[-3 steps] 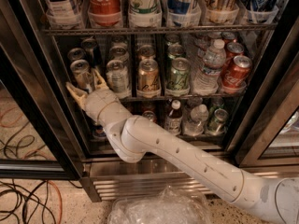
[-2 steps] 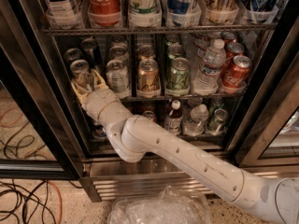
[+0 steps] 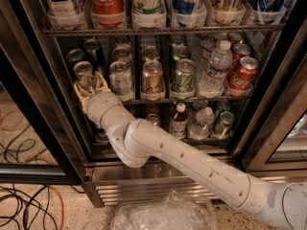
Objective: Pick redbull can from middle shelf of fridge
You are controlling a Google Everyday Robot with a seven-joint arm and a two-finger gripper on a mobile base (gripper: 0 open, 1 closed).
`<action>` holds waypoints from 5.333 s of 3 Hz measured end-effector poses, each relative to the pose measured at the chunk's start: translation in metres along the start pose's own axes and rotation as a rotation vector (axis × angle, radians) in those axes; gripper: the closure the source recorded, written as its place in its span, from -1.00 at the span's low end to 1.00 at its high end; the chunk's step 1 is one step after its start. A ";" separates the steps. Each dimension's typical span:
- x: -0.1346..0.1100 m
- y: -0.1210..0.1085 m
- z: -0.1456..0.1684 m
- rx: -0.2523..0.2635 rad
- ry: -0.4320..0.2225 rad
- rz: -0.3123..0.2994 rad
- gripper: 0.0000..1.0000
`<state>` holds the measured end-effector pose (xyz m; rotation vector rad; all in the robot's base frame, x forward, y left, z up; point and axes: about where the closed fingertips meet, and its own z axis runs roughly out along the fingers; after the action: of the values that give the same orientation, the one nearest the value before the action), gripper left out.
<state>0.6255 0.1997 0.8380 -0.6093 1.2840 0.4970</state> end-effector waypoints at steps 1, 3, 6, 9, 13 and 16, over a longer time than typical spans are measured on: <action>-0.003 -0.002 -0.002 0.028 -0.014 -0.002 1.00; -0.019 -0.001 -0.008 0.083 -0.071 0.005 1.00; -0.050 0.006 -0.011 0.062 -0.143 -0.017 1.00; -0.054 0.010 -0.044 -0.129 -0.069 -0.035 1.00; -0.020 0.035 -0.110 -0.492 0.168 0.043 1.00; -0.005 0.007 -0.164 -0.390 0.328 0.031 1.00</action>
Offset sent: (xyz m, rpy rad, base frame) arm -0.0087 -0.0117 0.0122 0.0717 -0.0434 -0.1029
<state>0.5006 0.0959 0.8149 -1.0303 1.5197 0.7013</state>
